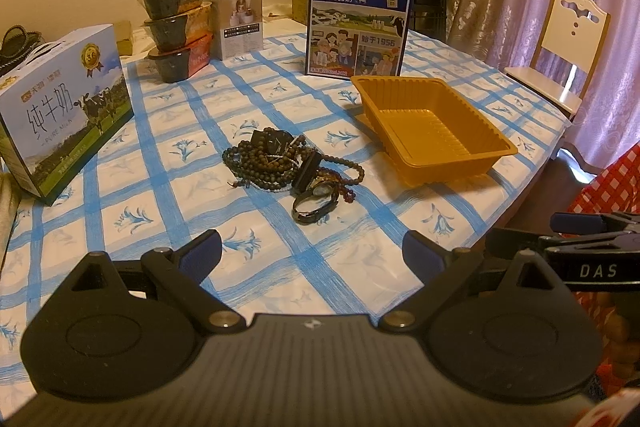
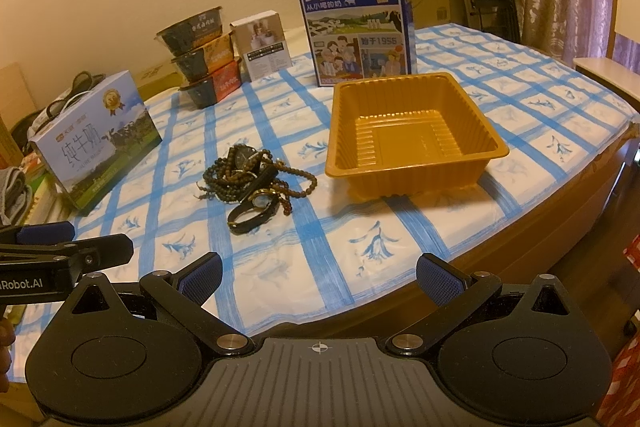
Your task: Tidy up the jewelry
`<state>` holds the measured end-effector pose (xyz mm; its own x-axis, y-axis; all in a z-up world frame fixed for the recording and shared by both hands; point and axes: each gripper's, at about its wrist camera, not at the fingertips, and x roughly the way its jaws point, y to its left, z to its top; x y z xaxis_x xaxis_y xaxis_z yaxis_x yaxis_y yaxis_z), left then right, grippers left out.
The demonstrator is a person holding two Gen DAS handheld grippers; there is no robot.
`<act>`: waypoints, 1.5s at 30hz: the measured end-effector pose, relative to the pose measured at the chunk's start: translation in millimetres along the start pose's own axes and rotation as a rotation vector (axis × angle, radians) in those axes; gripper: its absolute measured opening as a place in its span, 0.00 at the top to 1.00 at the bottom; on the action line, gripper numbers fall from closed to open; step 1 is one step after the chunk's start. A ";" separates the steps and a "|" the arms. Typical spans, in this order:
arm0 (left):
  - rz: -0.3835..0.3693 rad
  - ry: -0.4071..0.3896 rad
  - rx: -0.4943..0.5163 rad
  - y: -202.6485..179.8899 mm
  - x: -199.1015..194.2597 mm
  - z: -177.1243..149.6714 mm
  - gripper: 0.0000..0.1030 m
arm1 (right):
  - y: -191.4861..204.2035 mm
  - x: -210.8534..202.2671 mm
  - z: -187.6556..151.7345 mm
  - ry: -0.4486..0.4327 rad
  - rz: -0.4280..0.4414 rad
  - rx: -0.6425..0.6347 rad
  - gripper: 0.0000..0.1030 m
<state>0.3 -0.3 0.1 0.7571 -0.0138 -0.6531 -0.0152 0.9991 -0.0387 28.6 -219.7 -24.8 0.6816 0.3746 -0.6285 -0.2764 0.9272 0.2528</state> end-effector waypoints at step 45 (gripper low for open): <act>0.007 0.035 0.056 20.9 187.3 32.7 0.14 | -159.3 135.7 34.6 -0.389 -0.297 0.249 0.40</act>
<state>163.2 19.3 -98.2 0.7338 -0.0073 -0.6793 0.0168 0.9998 0.0074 188.6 -316.5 -124.9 0.9192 0.0255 -0.3930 0.1029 0.9477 0.3020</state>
